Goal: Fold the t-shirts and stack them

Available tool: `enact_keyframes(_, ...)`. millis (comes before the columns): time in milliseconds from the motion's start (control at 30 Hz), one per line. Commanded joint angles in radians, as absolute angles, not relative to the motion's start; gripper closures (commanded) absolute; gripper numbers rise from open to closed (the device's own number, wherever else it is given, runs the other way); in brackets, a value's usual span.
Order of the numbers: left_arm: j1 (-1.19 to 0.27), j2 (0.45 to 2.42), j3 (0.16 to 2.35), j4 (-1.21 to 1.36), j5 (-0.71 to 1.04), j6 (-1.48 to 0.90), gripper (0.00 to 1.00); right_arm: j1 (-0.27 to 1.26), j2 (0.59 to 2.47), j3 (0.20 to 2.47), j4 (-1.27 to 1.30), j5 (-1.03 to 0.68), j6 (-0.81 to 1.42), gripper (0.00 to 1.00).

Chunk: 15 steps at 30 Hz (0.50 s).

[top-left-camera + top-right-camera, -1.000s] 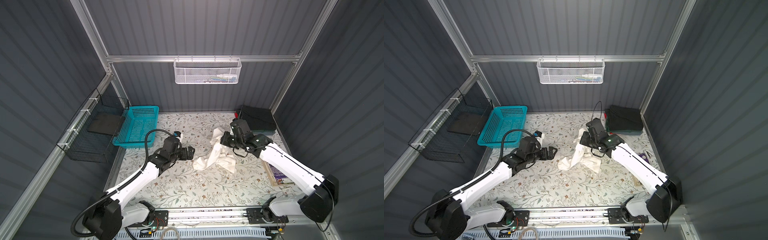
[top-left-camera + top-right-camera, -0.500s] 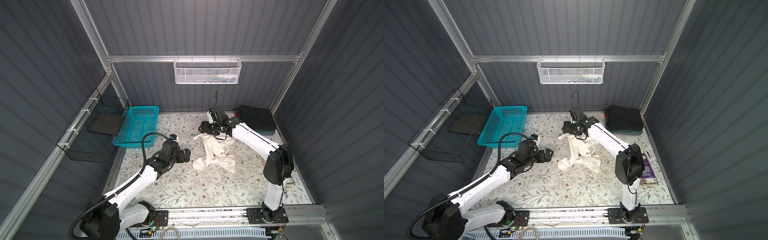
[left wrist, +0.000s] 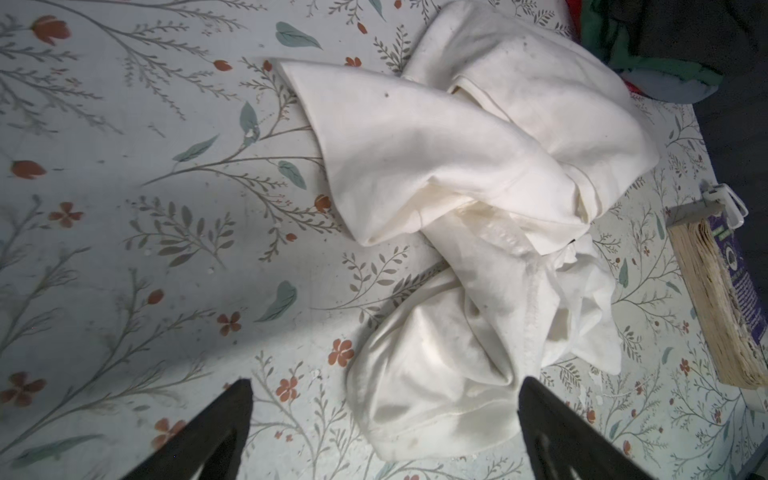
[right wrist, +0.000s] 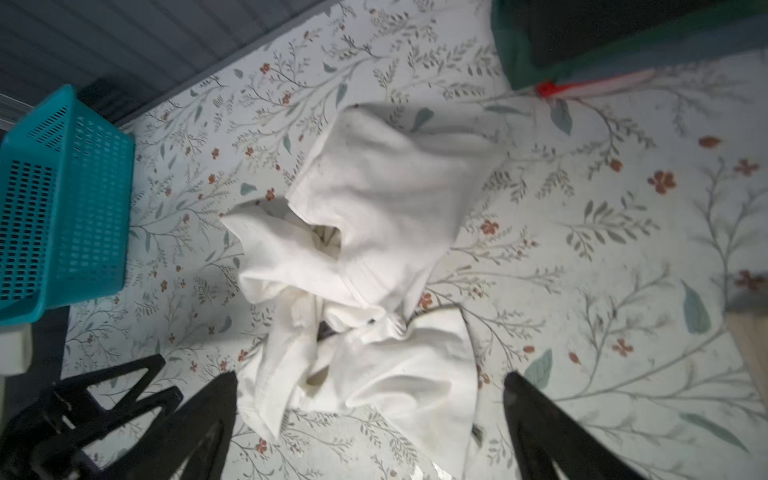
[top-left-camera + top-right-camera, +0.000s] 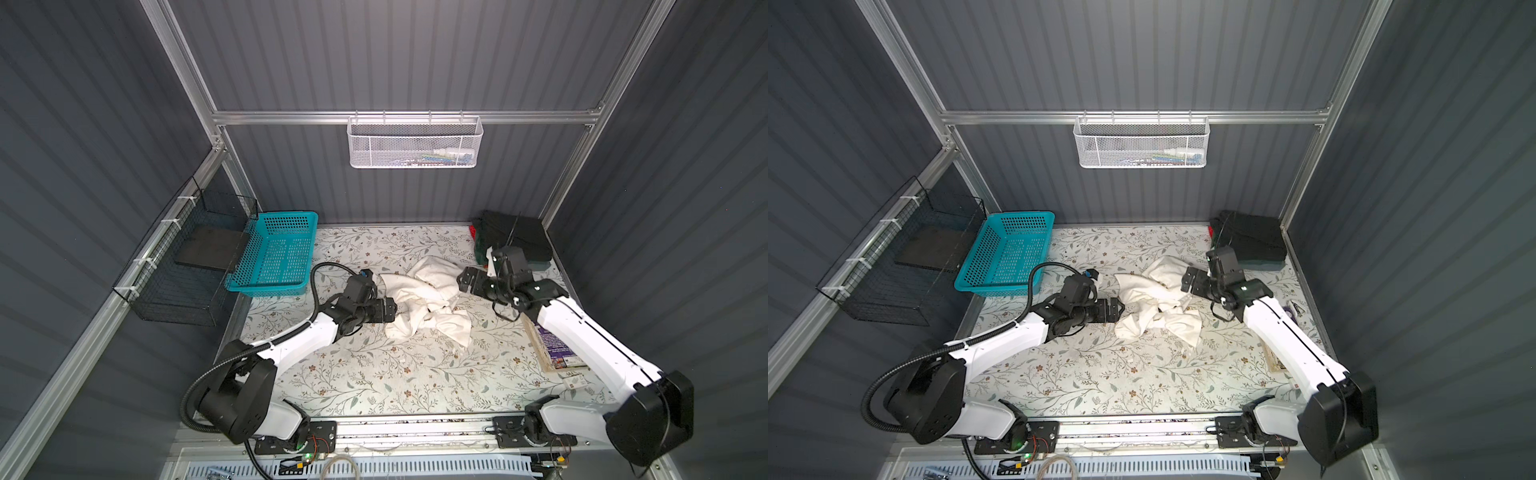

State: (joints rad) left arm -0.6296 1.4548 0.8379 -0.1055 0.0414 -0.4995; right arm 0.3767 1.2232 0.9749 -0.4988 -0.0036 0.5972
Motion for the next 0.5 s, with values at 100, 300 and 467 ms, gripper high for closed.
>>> enact_keyframes(100,-0.685,1.600,0.926,-0.025,0.102,-0.529,0.00,0.388,1.181,0.740,-0.474,-0.036,0.677,0.04)
enact_keyframes(300,-0.691,1.787,1.047,-0.043,0.072,-0.478,0.02,0.418,1.268,0.692,-0.433,-0.016,0.678,0.07)
enact_keyframes(467,-0.693,1.879,1.127,-0.057,0.078,-0.462,0.10,0.456,1.386,0.704,-0.393,-0.009,0.673,0.15)
